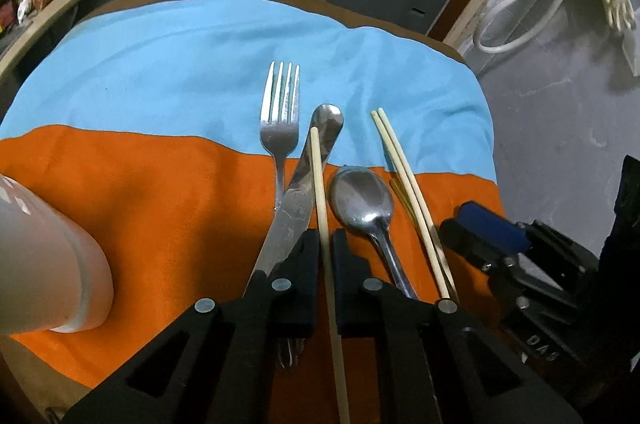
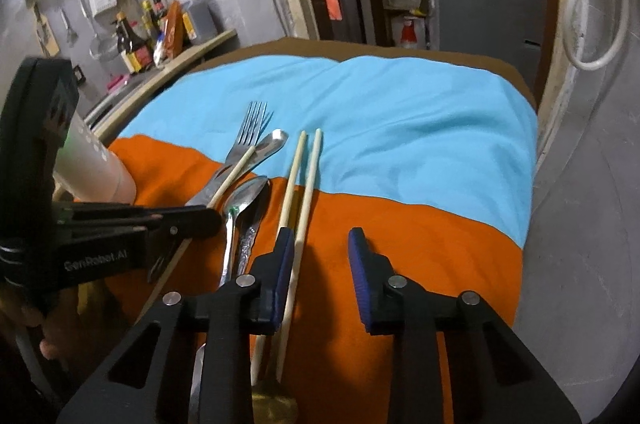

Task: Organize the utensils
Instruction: 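Grasp another wooden chopstick with the left tool while the right tool grasps a chopstick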

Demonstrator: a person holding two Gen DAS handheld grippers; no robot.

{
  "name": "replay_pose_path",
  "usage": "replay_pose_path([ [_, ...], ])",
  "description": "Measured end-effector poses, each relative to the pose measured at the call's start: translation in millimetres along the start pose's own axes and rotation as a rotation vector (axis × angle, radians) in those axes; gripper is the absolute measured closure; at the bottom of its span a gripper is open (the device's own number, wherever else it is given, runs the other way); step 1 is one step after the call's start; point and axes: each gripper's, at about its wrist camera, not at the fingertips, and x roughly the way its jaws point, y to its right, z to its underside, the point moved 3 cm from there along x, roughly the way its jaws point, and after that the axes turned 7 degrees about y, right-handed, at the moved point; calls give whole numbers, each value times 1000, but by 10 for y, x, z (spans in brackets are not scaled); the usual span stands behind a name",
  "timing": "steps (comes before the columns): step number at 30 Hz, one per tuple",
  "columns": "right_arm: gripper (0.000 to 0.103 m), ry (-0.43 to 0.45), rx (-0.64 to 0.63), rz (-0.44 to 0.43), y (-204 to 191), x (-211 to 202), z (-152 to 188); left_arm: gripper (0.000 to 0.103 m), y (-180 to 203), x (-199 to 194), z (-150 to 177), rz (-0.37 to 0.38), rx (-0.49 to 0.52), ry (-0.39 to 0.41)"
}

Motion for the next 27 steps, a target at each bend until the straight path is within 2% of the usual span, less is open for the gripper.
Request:
replay_pose_path([
  [10, 86, -70, -32, 35, -55, 208, -81, 97, -32, 0, -41, 4, -6, -28],
  [19, 89, -168, 49, 36, 13, 383, -273, 97, -23, 41, -97, 3, 0, -65],
  [24, 98, -178, 39, 69, -45, 398, -296, 100, -16, 30, -97, 2, -11, -65],
  [27, 100, -162, 94, 48, -9, 342, -259, 100, -13, -49, -67, 17, -5, -47],
])
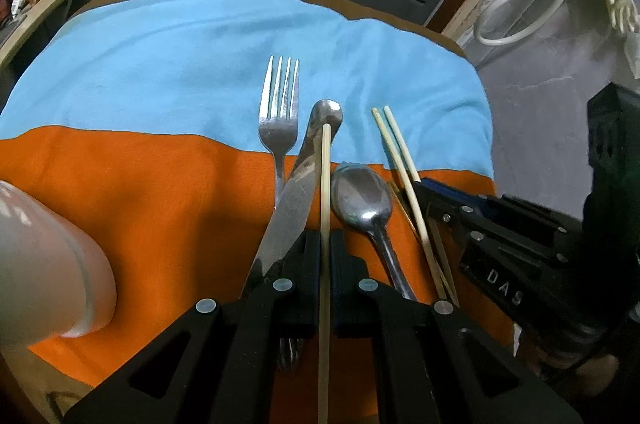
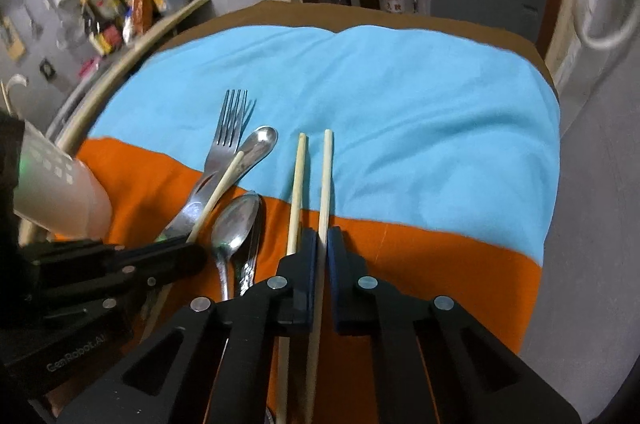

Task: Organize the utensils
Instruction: 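Grasp another wooden chopstick with the left tool while the right tool grasps a chopstick, then lift the chopsticks with both tools and carry them over the white cup and basket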

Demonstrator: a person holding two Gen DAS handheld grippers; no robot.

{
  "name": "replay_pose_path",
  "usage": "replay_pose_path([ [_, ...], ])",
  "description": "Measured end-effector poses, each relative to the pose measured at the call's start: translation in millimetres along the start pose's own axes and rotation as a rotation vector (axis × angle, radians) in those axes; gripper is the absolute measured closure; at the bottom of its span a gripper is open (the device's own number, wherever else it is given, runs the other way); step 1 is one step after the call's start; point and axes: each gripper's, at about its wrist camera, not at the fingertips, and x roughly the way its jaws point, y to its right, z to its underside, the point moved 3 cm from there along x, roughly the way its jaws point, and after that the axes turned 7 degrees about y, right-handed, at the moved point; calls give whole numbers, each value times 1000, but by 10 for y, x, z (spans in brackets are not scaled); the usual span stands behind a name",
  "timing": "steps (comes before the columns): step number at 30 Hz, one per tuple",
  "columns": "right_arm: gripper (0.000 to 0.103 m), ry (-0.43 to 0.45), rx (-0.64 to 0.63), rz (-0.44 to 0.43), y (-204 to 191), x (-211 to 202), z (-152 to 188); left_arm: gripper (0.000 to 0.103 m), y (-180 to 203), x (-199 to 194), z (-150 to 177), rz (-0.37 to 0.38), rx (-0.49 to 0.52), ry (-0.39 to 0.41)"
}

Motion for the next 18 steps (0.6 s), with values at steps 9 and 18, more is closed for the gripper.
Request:
replay_pose_path([
  [9, 100, 98, 143, -68, 107, -334, 213, 101, 72, -365, 168, 71, 19, 73],
  [18, 100, 290, 183, -69, 34, -800, 315, 101, 174, -843, 178, 122, 38, 255],
])
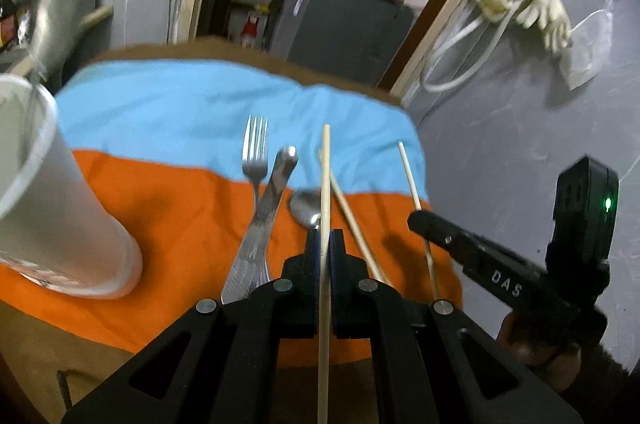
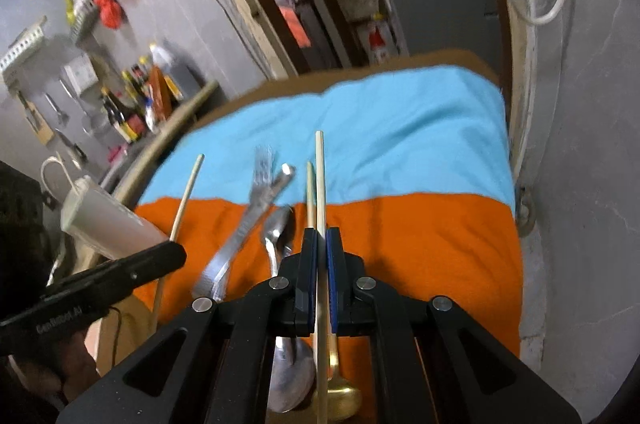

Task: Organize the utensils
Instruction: 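Lift the chopsticks with both tools and carry them over the white cup and basket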

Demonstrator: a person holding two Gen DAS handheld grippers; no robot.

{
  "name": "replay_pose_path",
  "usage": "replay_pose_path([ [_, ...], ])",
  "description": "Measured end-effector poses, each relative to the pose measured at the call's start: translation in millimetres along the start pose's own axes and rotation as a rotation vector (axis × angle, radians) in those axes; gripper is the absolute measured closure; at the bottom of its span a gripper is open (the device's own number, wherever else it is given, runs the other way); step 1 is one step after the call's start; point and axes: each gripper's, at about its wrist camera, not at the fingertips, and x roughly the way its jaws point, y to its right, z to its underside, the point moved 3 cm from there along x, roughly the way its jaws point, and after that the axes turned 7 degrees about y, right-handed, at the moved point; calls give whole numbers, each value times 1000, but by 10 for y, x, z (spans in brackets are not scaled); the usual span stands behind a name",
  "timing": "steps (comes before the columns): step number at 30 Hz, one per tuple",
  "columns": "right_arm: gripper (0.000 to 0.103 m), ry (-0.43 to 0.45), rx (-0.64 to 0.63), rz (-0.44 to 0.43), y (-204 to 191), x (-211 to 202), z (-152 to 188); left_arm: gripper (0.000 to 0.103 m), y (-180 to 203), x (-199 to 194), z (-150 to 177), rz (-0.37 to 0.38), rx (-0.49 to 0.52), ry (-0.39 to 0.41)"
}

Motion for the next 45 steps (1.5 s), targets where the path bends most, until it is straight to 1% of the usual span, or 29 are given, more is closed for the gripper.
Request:
replay_pose_path([
  [5, 100, 139, -10, -17, -176, -286, -106, 101, 65, -250, -157, 5, 23, 117],
  [7, 100, 212, -22, -44, -315, -399, -192, 101, 83, -368, -230, 5, 36, 162],
  [9, 100, 266, -40, -63, -411, -494, -266, 101, 104, -454, -301, 2, 55, 199],
  [12, 100, 355, -82, -97, -659, -614, -415, 101, 104, -633, -401, -5, 82, 251],
  [15, 100, 419, -120, -116, -893, -702, -503, 101, 75, -802, -509, -16, 99, 306],
  [18, 100, 463, -144, -136, -1086, -738, -561, 101, -5, -986, -606, -23, 104, 355],
  [22, 100, 530, -138, -192, -1389, -719, -653, 101, -239, -1265, -776, -40, 89, 442],
  [25, 100, 573, -112, -238, -1601, -623, -706, 101, -544, -1468, -906, -61, 49, 514],
  [31, 100, 631, -2, -320, -1835, -375, -726, 101, -1373, -1718, -1058, -124, -113, 642],
  [33, 100, 638, 23, -330, -1888, -272, -714, 101, -1632, -1745, -1078, -146, -158, 664],
  [35, 100, 650, 32, -330, -1942, -194, -694, 101, -1837, -1782, -1092, -159, -183, 681],
  [39, 100, 671, 8, -323, -2063, -40, -633, 101, -2049, -1824, -1085, -172, -200, 700],
  [42, 100, 674, -27, -310, -2171, 58, -583, 101, -2090, -1784, -1072, -183, -202, 716],
  [45, 100, 672, -58, -305, -2222, 141, -530, 101, -2066, -1728, -1034, -203, -174, 731],
])
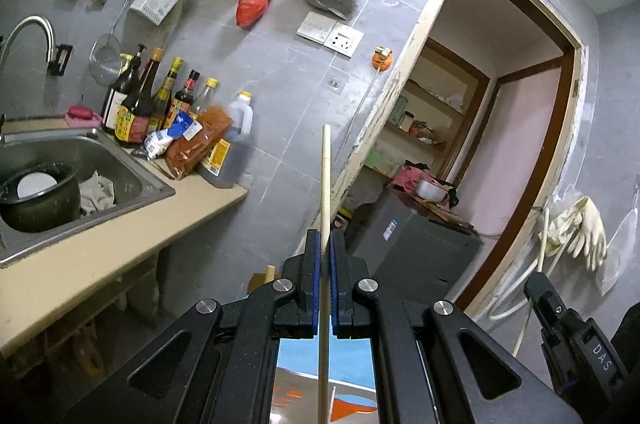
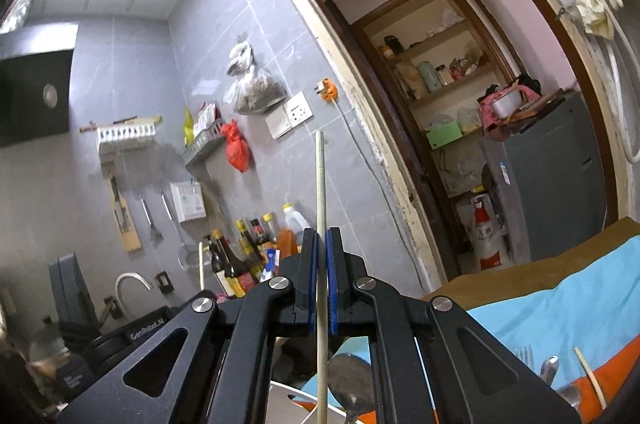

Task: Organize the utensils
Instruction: 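Lift the chopsticks with both tools and carry them over the white cup and basket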

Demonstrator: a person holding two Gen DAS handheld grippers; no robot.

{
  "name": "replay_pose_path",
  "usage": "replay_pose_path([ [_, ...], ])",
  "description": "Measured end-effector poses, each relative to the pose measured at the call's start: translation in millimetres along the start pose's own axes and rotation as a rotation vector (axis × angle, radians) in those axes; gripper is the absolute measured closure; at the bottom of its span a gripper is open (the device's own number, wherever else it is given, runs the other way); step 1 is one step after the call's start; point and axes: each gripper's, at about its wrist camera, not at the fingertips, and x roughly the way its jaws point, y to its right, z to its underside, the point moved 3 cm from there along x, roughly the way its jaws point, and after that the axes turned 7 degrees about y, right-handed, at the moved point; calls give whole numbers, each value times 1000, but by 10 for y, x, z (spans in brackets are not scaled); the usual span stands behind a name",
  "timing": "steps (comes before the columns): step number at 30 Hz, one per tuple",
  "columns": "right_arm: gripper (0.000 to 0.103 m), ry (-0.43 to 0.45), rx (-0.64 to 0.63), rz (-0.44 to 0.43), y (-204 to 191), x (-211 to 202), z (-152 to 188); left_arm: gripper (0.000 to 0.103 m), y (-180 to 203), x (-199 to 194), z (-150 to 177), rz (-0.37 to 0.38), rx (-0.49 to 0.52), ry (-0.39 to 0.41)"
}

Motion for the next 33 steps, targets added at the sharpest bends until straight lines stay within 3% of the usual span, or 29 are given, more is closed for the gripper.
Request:
replay_pose_path([
  [8, 100, -36, -45, 2, 5, -14, 244, 101, 57, -49, 201, -38, 120, 56],
  [33, 100, -67, -139, -13, -106, -235, 372, 100, 106, -143, 422, -50, 232, 54],
])
